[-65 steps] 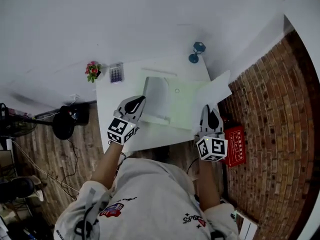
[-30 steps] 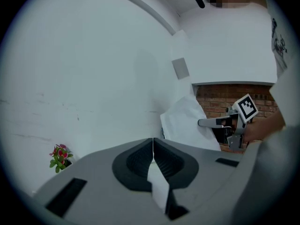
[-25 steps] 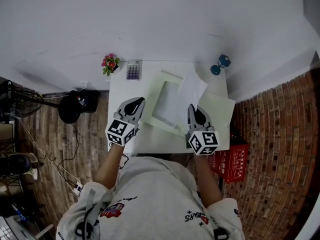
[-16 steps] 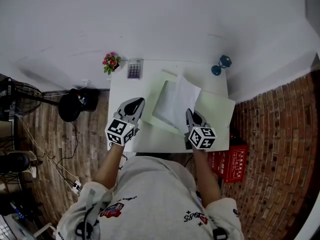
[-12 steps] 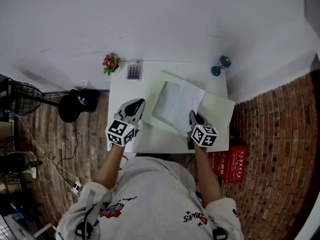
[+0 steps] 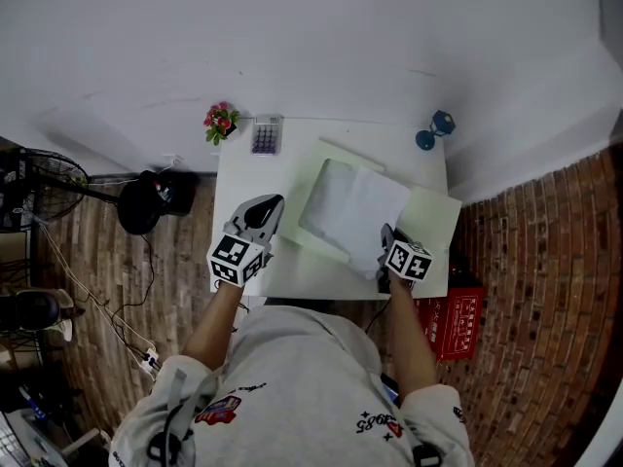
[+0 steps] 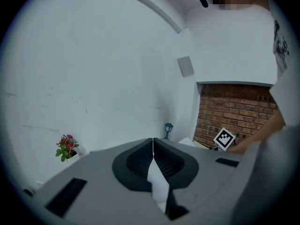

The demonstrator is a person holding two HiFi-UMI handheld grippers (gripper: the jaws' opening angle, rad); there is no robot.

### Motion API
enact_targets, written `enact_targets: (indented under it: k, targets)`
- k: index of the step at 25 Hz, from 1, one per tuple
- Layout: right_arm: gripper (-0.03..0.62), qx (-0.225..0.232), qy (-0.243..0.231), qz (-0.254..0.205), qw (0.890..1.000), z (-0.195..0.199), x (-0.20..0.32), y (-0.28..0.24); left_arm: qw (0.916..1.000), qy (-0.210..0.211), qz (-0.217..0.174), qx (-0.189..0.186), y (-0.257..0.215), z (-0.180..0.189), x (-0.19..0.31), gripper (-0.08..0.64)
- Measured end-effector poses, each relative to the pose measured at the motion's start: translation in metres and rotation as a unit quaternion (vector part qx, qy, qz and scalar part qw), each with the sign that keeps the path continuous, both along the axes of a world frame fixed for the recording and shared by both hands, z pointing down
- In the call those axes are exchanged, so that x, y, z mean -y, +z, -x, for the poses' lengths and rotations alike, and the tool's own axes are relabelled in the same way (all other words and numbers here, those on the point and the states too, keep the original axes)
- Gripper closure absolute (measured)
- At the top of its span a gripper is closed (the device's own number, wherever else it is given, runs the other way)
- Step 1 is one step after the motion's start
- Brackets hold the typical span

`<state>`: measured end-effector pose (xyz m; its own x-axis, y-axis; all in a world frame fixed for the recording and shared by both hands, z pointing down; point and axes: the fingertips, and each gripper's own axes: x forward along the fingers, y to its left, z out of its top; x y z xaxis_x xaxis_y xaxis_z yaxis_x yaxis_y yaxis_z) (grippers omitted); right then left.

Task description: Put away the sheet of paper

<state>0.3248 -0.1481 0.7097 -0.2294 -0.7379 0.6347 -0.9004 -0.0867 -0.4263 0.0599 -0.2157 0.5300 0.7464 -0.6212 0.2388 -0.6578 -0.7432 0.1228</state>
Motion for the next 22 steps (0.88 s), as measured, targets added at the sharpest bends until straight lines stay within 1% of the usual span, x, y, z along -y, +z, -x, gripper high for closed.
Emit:
enact_targets:
  k: [8,14,19,22]
  targets:
    - [0.595,0.022,0.016,0.033,0.999,-0.008,0.004,0.024,0.9999,-0.011,0.004,0.009,0.003,0.007,-0.003,0.537]
    - [0.595,0.038,0.025,0.038,0.998,-0.011,0.014,0.033,0.9996,-0.022,0.007,0.015,0.006,0.016,-0.005,0.537]
    - [0.595,0.090,0.045,0.043,0.994,-0.014,0.023,0.039,0.9994,-0.030,0.010,0.017,0.008,0.022,-0.004,0.537]
    - [0.595,0.116,0.049,0.046,0.991,-0.010,0.028,0.042,0.9993,-0.032,0.011,0.017,0.009,0.024,-0.002,0.537]
